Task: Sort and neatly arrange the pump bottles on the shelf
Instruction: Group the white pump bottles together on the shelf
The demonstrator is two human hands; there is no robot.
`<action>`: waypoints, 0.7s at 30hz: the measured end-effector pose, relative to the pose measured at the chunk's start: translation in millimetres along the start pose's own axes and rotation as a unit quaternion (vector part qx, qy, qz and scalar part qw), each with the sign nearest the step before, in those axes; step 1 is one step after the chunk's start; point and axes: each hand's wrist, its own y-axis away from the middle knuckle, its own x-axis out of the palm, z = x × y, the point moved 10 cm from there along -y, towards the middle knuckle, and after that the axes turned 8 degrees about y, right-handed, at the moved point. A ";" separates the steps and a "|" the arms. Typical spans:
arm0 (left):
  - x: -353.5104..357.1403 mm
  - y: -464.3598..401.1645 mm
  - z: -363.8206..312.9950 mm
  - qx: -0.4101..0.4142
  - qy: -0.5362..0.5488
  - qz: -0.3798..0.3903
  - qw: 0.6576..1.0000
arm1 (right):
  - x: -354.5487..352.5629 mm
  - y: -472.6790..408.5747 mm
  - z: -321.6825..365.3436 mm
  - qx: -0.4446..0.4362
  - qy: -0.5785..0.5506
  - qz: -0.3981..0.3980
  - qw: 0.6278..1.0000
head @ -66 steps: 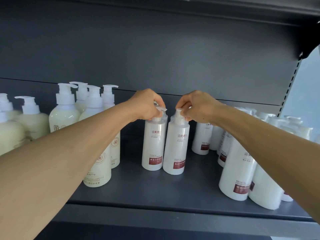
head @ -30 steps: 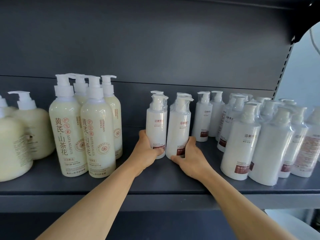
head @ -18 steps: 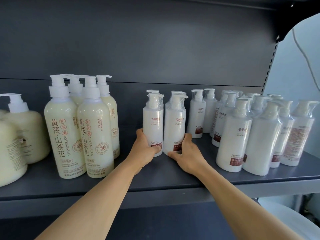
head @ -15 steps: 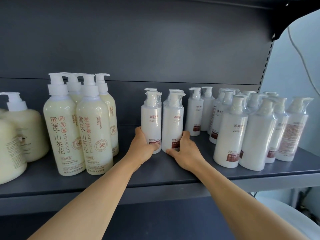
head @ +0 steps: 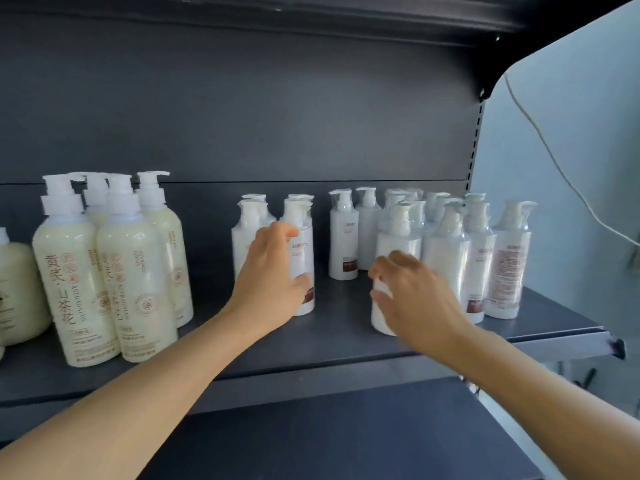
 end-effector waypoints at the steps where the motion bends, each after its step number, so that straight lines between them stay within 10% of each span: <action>1: 9.2 -4.4 -16.5 0.009 0.016 0.016 1.000 | -19.5 -0.4 -14.3 0.001 0.001 -0.042 0.999; 6: 60.0 -27.5 -70.3 -0.033 0.084 0.107 0.990 | -89.0 -12.9 -89.5 0.025 -0.030 -0.180 0.983; 13: 103.2 -36.2 -80.6 -0.139 0.110 0.110 0.978 | -40.9 -49.7 -129.9 -0.011 -0.145 0.078 0.986; 21: 95.0 -29.4 -73.6 -0.159 0.086 0.073 0.981 | -40.1 -56.6 -126.3 -0.055 -0.191 0.084 0.976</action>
